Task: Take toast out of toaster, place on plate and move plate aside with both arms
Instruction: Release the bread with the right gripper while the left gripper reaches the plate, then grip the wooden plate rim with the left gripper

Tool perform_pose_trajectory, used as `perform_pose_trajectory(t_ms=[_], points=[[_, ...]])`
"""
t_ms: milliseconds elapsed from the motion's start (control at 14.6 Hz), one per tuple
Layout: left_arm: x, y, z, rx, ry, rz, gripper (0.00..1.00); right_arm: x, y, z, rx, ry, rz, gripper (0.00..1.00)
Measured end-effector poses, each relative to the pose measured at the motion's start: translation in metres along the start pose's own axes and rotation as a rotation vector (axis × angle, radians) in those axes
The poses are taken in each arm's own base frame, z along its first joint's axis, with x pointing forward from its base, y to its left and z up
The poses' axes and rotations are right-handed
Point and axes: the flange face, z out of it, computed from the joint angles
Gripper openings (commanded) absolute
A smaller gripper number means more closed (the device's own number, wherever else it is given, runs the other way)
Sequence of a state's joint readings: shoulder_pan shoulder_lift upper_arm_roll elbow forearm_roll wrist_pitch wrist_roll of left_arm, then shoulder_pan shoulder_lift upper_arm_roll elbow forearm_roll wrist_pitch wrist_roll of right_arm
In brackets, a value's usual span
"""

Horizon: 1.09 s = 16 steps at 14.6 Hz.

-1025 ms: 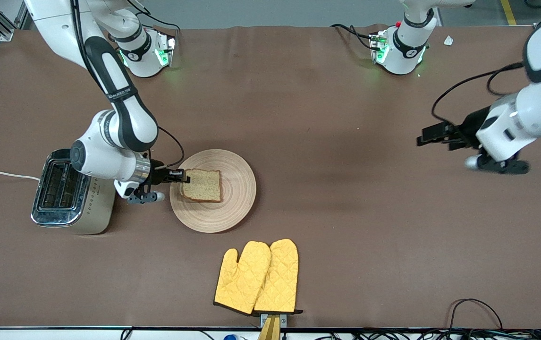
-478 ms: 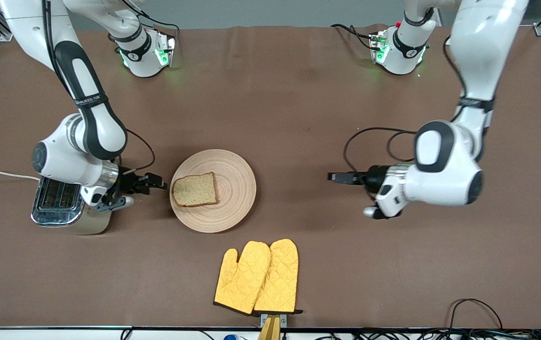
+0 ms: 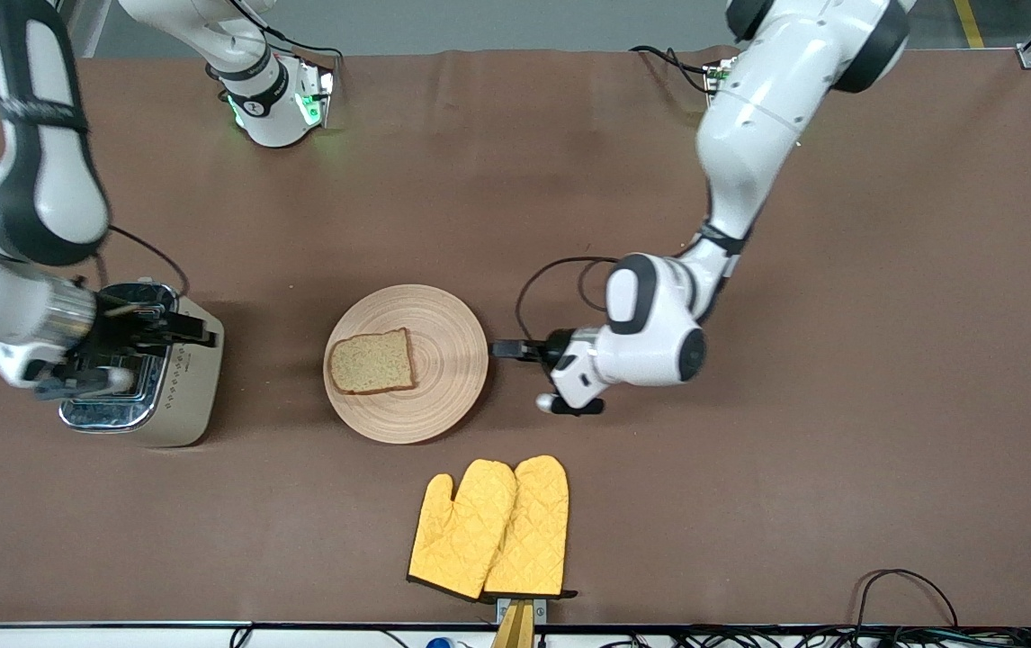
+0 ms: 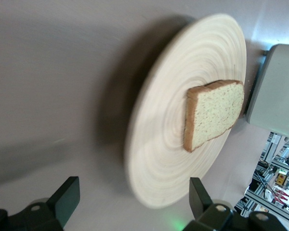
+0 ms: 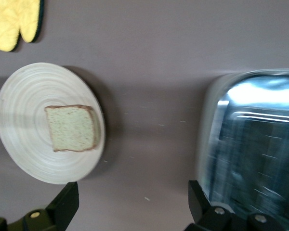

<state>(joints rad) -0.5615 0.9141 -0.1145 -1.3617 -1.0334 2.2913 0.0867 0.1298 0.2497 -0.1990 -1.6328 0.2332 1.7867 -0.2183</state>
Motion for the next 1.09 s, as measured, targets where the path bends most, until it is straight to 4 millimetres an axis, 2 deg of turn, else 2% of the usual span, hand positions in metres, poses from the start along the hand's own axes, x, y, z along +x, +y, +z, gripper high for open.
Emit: perform_pose_trajectory(t_ms=[68,137,205,273,410,478,683,888,1093], points=[[-0.002,-0.003,0.018,-0.02,0.007,0.013,0.97,0.001,-0.001,-0.034,-0.058,0.018,-0.002,1.0],[-0.003,-0.008,0.031,-0.038,0.01,0.024,0.87,0.0,0.0,-0.061,-0.091,0.037,0.002,1.0],[-0.003,-0.014,0.04,-0.051,0.013,0.033,0.56,-0.002,0.006,-0.083,-0.11,0.049,0.012,1.0],[-0.002,-0.018,0.044,-0.059,0.013,0.044,0.33,-0.006,0.017,-0.101,-0.12,0.057,0.027,1.0],[-0.001,-0.02,0.045,-0.078,0.019,0.055,0.05,-0.018,0.044,-0.128,-0.139,0.052,0.027,1.0],[0.0,-0.019,0.044,-0.105,0.026,0.036,0.0,-0.023,0.055,-0.136,-0.159,0.049,0.021,1.0],[-0.002,-0.018,0.048,-0.158,0.034,0.017,0.0,-0.03,0.071,-0.149,-0.182,0.05,0.011,1.0],[-0.003,-0.023,0.054,-0.166,0.034,0.061,0.0,-0.036,0.057,-0.15,-0.162,0.037,0.007,1.0],[0.004,-0.009,0.039,-0.139,0.063,0.135,0.0,-0.049,0.041,-0.146,-0.161,0.075,-0.002,1.0]])
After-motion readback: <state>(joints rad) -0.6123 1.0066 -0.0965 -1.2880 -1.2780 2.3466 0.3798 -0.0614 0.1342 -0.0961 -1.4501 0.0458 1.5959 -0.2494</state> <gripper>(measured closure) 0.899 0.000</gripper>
